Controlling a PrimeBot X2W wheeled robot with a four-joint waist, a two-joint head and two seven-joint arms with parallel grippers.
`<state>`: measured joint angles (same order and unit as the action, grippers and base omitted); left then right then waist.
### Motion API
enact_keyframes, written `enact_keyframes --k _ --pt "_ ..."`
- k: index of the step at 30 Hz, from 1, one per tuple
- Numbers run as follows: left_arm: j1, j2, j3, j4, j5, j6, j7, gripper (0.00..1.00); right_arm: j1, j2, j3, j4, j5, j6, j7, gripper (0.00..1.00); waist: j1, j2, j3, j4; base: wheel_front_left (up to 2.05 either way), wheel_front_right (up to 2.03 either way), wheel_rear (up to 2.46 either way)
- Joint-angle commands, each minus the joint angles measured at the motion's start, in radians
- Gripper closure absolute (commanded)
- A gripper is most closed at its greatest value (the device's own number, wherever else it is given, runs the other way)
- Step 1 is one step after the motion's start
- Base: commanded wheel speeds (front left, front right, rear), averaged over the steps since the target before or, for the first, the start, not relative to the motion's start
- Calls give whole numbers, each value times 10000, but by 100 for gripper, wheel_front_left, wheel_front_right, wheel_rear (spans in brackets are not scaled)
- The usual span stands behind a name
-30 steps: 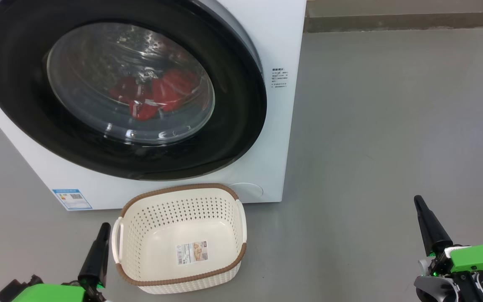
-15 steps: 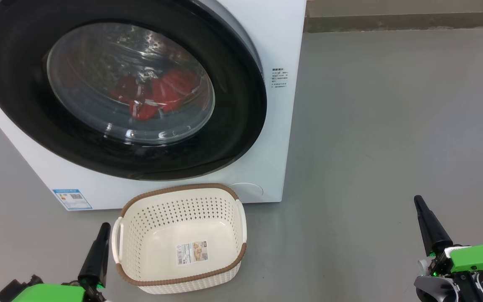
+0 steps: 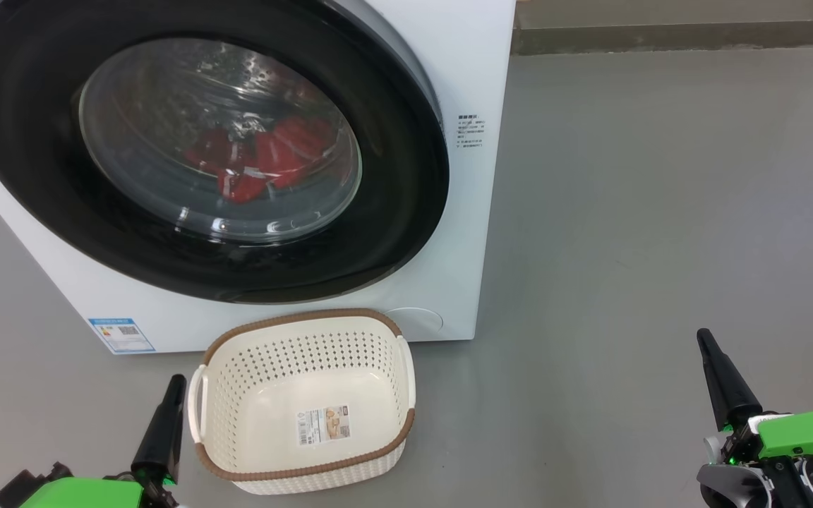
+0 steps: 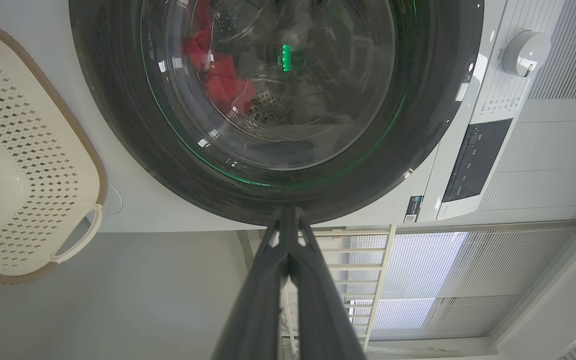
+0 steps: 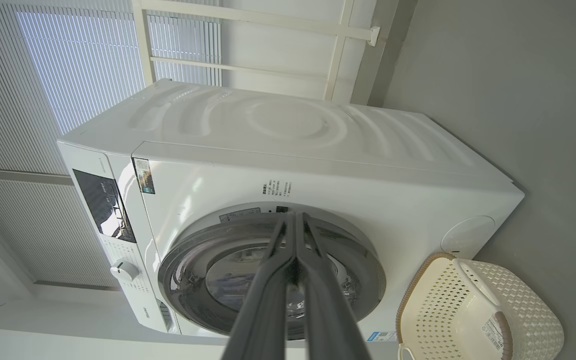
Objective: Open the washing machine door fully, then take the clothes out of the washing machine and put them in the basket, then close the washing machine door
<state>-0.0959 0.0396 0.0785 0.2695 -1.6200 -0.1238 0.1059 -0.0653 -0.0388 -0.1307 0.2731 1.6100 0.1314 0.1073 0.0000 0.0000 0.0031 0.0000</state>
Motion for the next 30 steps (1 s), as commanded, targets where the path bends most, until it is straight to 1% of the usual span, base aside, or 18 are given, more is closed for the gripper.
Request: enact_keyframes --k 1,30 --pt "-120 106 348 -247 110 -69 69 100 -425 -114 174 -284 -10 -7 56 100 0 0 0 0 0 0 0" --pt "-120 106 348 -247 110 -69 69 100 -425 -114 174 -284 -10 -7 56 100 0 0 0 0 0 0 0"
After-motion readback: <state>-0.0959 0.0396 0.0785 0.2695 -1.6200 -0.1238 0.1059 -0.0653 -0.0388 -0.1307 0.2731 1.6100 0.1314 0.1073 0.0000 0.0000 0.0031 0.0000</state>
